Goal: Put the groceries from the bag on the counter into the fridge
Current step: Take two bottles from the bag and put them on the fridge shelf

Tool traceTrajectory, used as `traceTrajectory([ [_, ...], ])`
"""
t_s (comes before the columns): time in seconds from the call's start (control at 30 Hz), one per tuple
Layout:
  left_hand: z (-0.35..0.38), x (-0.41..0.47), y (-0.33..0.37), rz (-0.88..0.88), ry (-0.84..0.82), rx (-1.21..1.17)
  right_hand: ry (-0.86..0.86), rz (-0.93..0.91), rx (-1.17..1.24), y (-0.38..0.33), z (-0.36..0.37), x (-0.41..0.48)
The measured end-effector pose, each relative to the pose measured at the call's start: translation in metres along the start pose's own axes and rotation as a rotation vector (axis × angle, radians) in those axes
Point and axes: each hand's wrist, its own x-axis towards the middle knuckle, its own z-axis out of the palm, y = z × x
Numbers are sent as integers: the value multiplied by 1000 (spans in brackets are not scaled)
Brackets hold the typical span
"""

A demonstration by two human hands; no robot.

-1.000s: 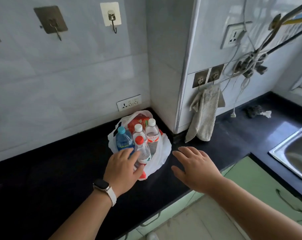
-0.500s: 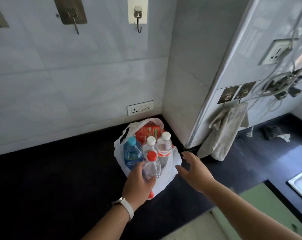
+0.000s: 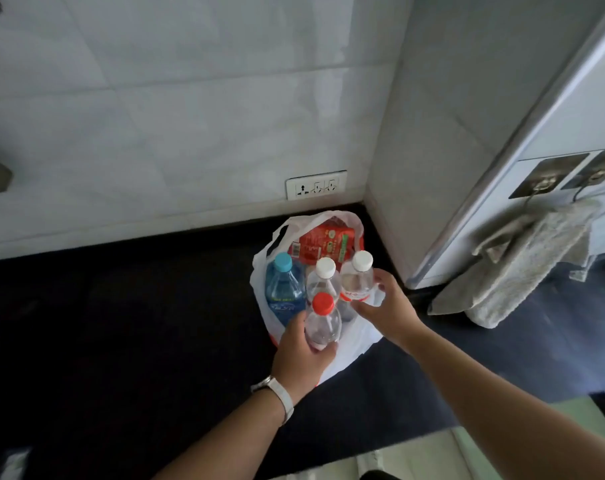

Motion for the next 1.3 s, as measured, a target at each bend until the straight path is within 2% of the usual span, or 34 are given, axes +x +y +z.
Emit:
traceTrajectory([
  [0.17,10,2,5,-64,31,31,-112,-42,117,6,3,25],
  [0.3,17,-1,8,-123,71,37,-187,-79,120,16,3,38],
  [0.67,23,-16,30,-187,204,-12,-257,-143,151,8,-9,56],
  [1.1,11,-46,97,-35,518,-146,-283,-360,192,-27,-47,18],
  [1.3,7,-62,122,-19,672,-255,-417,-489,213,-39,-54,-1],
])
